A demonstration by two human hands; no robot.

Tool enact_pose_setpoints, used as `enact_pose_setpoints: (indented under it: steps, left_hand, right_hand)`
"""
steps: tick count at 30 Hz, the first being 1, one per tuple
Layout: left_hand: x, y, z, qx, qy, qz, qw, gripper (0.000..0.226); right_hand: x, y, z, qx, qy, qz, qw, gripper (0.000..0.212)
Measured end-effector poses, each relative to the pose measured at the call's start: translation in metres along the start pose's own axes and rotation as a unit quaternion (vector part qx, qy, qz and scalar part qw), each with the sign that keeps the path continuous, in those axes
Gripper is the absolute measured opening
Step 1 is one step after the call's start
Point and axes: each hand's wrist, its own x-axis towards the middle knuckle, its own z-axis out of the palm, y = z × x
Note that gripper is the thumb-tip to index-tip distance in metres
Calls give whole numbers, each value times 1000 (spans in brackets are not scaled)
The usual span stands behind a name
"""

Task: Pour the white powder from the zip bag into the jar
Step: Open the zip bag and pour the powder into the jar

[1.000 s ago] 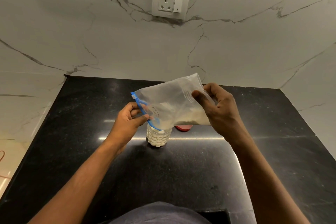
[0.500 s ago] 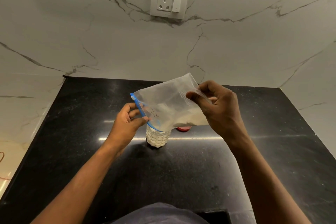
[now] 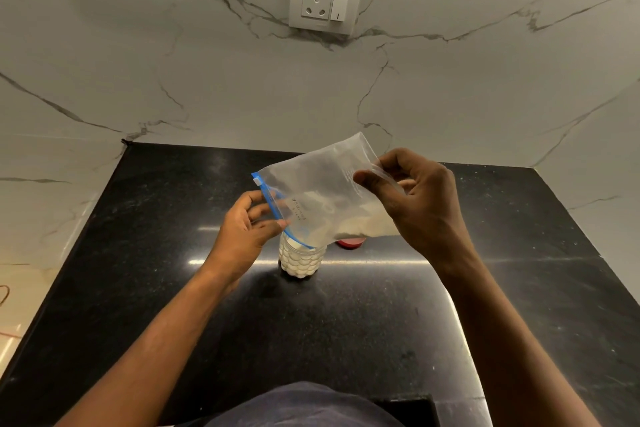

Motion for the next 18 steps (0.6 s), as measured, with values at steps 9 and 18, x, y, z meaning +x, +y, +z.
enact_pose_setpoints:
  steps: [9, 18]
  left_hand:
    - [3, -7, 1, 13, 15, -3, 1000, 45]
    - [5, -12, 2, 23, 27, -22, 999, 47]
  right_hand:
    - [2, -8, 9, 39, -8, 0, 999, 20]
    - [-14, 24, 8, -36, -89, 68, 993, 37]
